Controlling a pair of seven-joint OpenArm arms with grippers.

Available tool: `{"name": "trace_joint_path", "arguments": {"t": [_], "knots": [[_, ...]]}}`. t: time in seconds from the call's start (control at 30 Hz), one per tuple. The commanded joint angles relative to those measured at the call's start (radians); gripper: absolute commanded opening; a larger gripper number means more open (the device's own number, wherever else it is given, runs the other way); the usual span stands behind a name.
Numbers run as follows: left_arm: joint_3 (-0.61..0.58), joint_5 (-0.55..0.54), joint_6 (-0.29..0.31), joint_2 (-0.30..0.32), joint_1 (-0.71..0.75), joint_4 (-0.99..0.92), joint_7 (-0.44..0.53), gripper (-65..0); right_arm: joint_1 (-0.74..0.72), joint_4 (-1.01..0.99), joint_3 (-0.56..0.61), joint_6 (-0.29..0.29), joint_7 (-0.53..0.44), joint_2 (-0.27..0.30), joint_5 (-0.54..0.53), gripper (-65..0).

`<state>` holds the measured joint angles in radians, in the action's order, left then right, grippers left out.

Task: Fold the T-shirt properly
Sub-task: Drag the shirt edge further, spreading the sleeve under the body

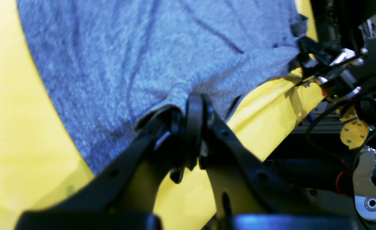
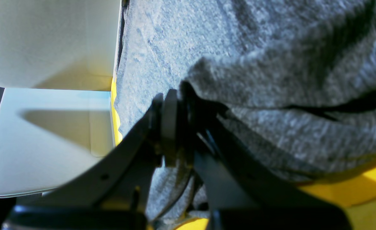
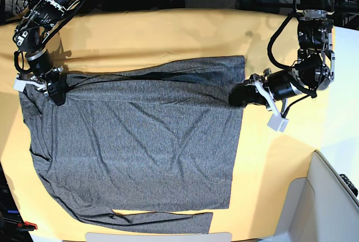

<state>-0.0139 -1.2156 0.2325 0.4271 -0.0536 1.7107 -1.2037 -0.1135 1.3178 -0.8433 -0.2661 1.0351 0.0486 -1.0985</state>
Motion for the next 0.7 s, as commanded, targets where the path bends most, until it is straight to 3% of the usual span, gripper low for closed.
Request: {"name": "trace_joint_path", "arguments": {"t": [0.0, 0.3, 0.43, 0.53, 0.67], "knots": [[0.004, -0.016, 0.003, 0.013, -0.016, 0.013, 0.012, -64.6, 0.005, -0.005, -0.001, 0.011, 0.003, -0.003, 0.018, -64.4], [0.001, 0.023, 0.003, 0.011, 0.021, -0.059, 0.022, -63.8, 0.041, -0.014, 0.0, 0.011, 0.003, -0.01, 0.022, -64.3], [-0.001, 0.098, 0.003, 0.011, 0.024, -0.059, 0.009, -56.5, 0.051, -0.014, 0.0, 0.011, 0.003, -0.01, 0.022, -63.9], [-0.001, 0.105, 0.003, 0.014, 0.048, -0.059, 0.009, -45.4, 0.056, -0.01, 0.0, 0.011, 0.003, -0.006, 0.022, -57.4], [-0.002, 0.105, 0.003, 0.014, 0.05, -0.059, 0.009, -42.3, 0.065, -0.005, 0.0, 0.012, 0.006, -0.006, 0.018, -42.0]]}}
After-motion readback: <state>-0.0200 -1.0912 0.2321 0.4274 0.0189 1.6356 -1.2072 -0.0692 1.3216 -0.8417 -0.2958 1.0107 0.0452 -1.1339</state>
